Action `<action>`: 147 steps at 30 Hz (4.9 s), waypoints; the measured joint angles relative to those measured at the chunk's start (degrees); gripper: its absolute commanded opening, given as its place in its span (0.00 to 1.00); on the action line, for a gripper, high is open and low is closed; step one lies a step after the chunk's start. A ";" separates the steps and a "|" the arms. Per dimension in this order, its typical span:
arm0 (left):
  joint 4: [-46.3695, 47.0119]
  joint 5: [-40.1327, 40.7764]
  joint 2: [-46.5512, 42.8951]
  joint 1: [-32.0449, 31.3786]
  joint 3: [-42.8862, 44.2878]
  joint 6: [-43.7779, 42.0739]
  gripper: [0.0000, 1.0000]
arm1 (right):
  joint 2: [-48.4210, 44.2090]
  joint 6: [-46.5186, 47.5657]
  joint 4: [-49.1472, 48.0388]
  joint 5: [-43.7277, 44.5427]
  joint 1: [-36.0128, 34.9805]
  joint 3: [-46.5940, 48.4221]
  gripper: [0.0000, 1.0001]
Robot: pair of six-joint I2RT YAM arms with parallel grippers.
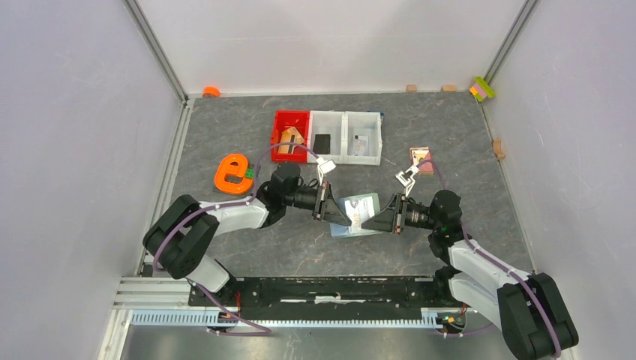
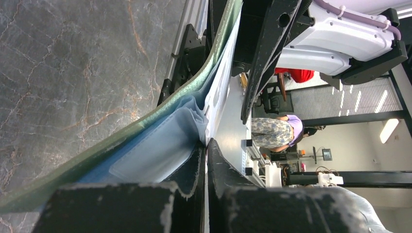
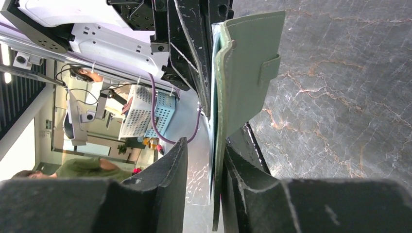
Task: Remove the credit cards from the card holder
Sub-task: Remove the credit card from the card holder.
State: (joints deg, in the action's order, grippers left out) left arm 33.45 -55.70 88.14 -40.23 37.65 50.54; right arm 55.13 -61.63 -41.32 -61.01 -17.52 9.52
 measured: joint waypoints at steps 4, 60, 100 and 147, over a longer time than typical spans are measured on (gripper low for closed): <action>0.92 0.00 -0.92 0.02 -1.36 0.00 0.02 | 0.00 0.87 1.25 -0.31 0.09 0.61 0.16; 0.11 11.96 -4.46 -3.45 -2.97 4.52 0.25 | -0.68 -0.57 -0.04 2.56 2.32 -1.05 0.00; 16.22 12.07 0.98 -1.86 -9.92 15.15 0.02 | -5.55 10.16 7.76 10.29 2.21 -2.21 0.02; 25.35 32.06 3.89 -6.75 -12.28 17.49 0.30 | -1.33 -5.86 -7.37 15.91 2.69 -8.92 0.00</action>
State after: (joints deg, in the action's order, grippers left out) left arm 58.81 -23.64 92.03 -46.98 25.36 68.03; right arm 53.80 -67.48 -48.69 -45.10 -14.83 0.60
